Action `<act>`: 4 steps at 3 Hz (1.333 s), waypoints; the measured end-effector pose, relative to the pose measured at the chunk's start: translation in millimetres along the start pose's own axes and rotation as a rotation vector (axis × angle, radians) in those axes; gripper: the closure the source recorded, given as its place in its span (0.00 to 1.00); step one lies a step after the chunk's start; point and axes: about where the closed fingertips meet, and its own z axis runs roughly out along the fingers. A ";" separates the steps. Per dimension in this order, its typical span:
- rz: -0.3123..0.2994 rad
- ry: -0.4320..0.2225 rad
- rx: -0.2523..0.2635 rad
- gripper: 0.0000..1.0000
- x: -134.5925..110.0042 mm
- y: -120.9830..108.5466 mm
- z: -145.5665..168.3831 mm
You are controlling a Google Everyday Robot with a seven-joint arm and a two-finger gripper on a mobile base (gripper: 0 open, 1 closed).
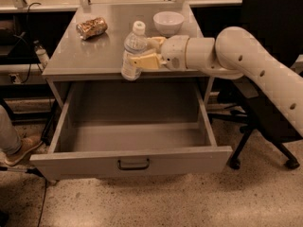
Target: Place blue plastic bottle into top drawer
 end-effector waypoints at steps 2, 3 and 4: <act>-0.193 -0.105 -0.046 1.00 -29.7 14.9 -37.3; -0.193 -0.105 -0.046 1.00 -29.7 14.9 -37.2; -0.203 -0.059 -0.111 1.00 -22.8 26.7 -31.3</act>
Offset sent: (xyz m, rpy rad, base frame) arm -0.0467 -0.0461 0.0717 0.0178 -0.3451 0.1119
